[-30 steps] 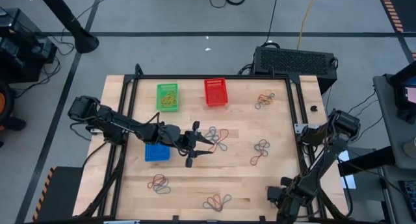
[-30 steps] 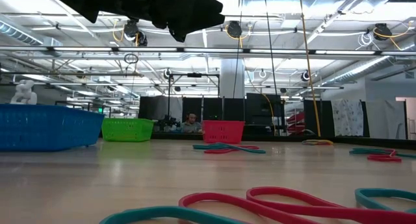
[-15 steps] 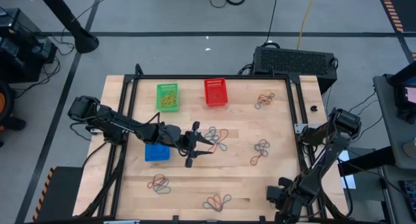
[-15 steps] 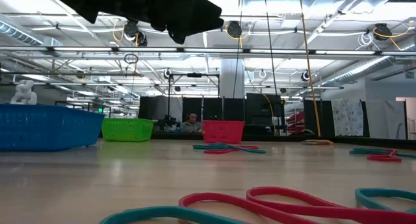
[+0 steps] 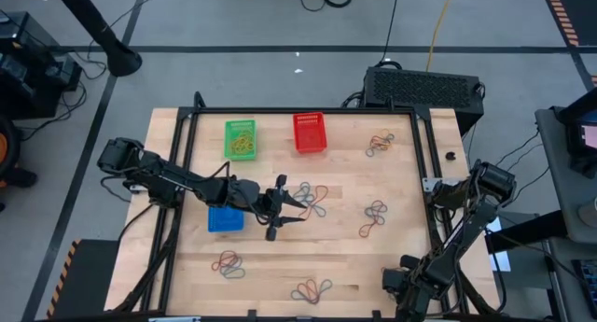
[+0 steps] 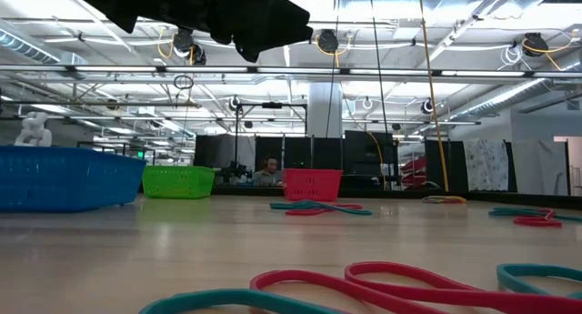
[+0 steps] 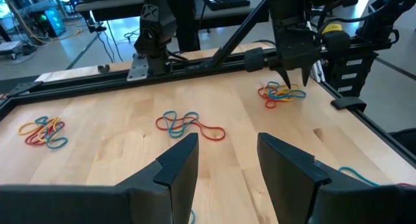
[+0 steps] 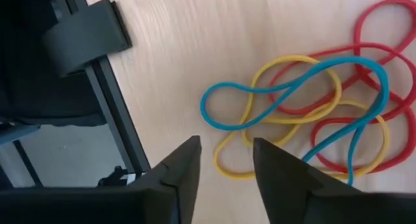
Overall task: Sort rubber bands into baskets
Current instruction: Put the yellow rubber band into the green bin
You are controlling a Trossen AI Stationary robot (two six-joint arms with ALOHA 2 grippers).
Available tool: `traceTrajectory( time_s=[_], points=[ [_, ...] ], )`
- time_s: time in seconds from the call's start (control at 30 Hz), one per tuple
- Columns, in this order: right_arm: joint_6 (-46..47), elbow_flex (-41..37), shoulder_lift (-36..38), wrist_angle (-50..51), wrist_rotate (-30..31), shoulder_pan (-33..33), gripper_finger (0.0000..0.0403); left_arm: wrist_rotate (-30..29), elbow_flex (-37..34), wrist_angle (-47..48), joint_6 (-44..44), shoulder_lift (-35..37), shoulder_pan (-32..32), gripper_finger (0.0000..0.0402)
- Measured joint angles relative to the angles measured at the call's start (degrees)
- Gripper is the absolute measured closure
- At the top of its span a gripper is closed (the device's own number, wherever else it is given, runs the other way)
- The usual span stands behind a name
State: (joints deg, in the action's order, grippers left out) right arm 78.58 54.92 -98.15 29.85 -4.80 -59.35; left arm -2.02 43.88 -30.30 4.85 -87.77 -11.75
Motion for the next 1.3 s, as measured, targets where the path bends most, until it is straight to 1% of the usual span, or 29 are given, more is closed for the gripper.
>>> traceTrajectory(
  time_s=[0.17,0.33,0.47,0.57,0.7,1.07,1.3],
  points=[
    [-2.6,0.0,0.0,0.0,0.0,0.0,0.0246,0.0,0.0,0.0,0.0,0.0,0.0,0.0235],
    [-6.5,0.0,0.0,0.8,0.0,0.3,0.0244,0.0,0.0,0.0,0.0,0.0,0.0,0.0235],
    [-12.7,0.0,0.0,0.8,0.0,0.8,0.0247,0.0,0.0,0.0,0.0,0.0,0.0,0.0235],
    [-19.0,0.0,0.0,0.9,0.0,1.2,0.0247,0.0,0.0,0.0,0.0,0.0,0.0,0.0235],
    [-23.1,0.1,0.1,3.4,0.0,1.7,0.0247,0.0,0.0,0.0,0.0,0.0,0.0,0.0235],
    [-30.0,0.1,0.0,4.8,0.3,2.7,0.0248,-0.3,0.0,0.1,0.1,-0.7,0.2,0.0235],
    [-30.0,0.4,-2.7,4.6,0.7,1.4,0.0248,-0.7,0.0,-1.4,0.1,-2.7,0.6,0.0235]
  ],
)
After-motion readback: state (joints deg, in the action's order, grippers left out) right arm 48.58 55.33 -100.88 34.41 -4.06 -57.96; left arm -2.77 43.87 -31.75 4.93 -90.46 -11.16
